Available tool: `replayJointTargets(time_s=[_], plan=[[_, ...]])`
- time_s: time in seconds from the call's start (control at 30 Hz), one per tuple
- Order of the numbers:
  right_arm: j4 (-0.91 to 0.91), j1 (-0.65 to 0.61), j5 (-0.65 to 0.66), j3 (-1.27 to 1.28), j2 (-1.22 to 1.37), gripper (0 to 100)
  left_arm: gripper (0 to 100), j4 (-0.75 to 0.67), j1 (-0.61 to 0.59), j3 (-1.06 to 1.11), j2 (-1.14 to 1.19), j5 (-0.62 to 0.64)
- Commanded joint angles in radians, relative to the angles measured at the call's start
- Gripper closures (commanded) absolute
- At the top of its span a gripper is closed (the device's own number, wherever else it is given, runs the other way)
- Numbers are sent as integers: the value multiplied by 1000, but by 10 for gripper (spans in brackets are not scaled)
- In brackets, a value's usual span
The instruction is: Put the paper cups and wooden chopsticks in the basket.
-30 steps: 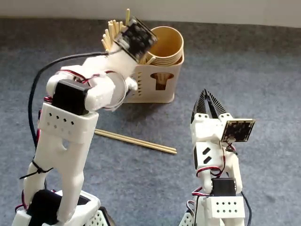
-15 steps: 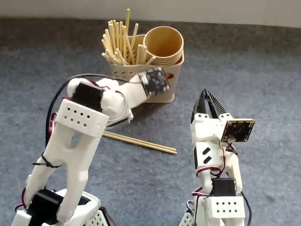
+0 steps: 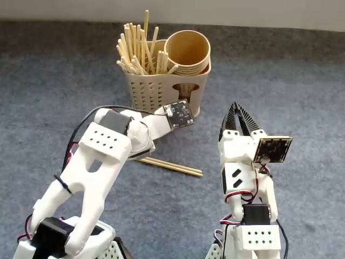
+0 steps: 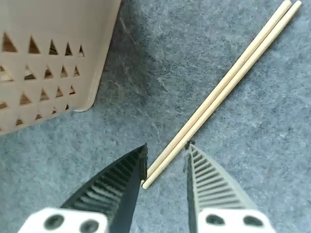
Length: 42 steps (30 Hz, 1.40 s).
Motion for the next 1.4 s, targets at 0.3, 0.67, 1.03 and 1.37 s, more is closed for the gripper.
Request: replayJointTargets(time_s=[0.3, 0.67, 1.03, 1.37], plan=[[-8, -5, 12, -10, -10, 989, 819, -21, 13, -116, 286, -54], [-8, -5, 12, -10, -10, 989, 819, -110, 4, -193, 506, -112], [-8, -5, 12, -10, -10, 989, 904, -178, -16, -202, 608, -117], [-8, -7, 12, -10, -8, 989, 963, -35, -16, -216, 590, -115]])
